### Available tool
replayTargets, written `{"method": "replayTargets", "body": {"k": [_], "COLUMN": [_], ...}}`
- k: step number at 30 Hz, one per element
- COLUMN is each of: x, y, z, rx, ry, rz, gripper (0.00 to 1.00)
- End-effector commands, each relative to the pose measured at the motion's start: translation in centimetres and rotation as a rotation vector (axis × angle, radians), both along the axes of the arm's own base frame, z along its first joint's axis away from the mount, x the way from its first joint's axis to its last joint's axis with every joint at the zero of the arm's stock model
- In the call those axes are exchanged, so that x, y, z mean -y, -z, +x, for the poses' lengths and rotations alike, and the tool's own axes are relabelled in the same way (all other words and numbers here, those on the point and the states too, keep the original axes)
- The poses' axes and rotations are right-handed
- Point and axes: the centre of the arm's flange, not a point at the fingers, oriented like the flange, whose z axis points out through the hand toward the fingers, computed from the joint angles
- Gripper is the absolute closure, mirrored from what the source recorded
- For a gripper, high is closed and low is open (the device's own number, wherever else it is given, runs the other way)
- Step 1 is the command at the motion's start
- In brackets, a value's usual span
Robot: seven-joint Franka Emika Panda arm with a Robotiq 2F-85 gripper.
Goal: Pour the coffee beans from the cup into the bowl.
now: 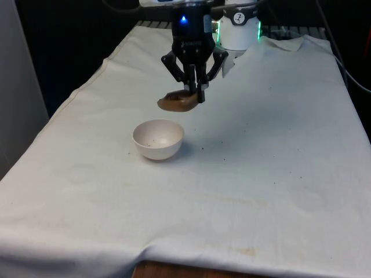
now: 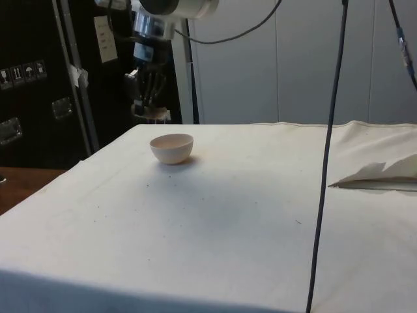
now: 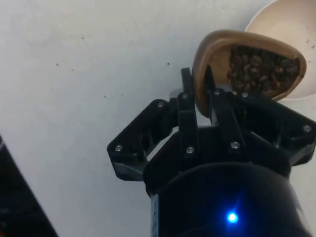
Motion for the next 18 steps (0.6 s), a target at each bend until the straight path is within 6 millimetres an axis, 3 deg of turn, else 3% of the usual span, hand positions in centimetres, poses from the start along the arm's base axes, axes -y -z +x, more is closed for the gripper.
{"method": "replayTargets", "body": {"k": [1, 18], "x": [0.1, 4.1], "y": [-0.1, 0.3], "z": [-0.1, -1.0], "rx": [0.013, 0.056], "ry": [-0.001, 0.003], "rz": [0.024, 0.127], "gripper": [0.99, 0.99]}}
